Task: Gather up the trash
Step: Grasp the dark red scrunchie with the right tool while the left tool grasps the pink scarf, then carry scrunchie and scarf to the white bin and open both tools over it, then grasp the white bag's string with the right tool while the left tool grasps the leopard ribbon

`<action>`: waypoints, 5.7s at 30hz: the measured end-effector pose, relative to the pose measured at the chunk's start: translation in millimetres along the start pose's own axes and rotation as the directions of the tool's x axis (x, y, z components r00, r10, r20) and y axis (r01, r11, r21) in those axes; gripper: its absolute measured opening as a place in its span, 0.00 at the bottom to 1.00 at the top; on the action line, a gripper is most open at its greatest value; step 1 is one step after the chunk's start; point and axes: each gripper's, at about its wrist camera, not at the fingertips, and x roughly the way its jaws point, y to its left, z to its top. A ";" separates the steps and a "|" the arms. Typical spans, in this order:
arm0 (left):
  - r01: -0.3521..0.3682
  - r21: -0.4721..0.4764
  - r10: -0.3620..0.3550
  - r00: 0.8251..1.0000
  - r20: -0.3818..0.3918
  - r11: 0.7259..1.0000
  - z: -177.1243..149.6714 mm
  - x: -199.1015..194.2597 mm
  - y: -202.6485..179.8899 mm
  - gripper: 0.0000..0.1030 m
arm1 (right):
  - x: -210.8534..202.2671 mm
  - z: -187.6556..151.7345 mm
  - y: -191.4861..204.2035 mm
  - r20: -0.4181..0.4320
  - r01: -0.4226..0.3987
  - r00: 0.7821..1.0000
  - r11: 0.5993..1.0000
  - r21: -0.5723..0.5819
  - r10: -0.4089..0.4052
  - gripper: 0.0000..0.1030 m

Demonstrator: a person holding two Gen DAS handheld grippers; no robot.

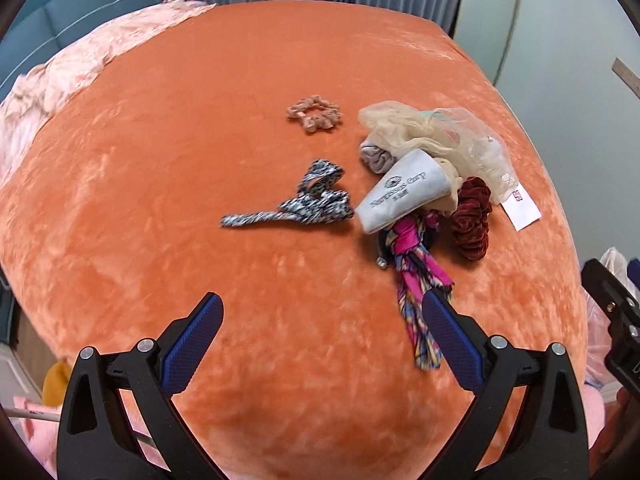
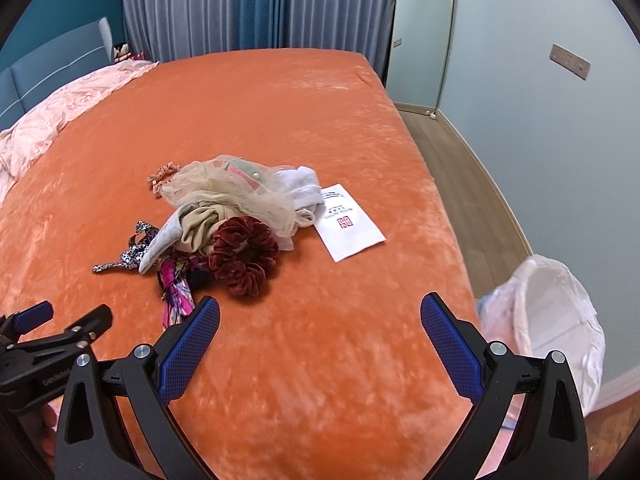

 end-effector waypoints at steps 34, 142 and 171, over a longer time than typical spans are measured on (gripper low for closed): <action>0.168 0.060 -0.163 0.983 -0.084 0.984 14.3 64.4 -24.1 0.08 | 123.5 15.4 59.1 -0.214 -0.285 0.940 0.957 -0.060 0.267 0.22; 0.470 0.598 -0.529 0.844 -0.089 0.649 -22.8 -129.9 -374.9 0.46 | -99.1 -66.7 -322.6 0.116 0.077 0.979 0.838 0.540 -0.165 0.46; 0.169 0.155 -0.182 0.980 0.078 0.973 30.3 -58.9 -80.8 0.64 | -49.0 22.8 -71.4 0.077 -0.207 0.977 0.967 0.148 0.198 0.56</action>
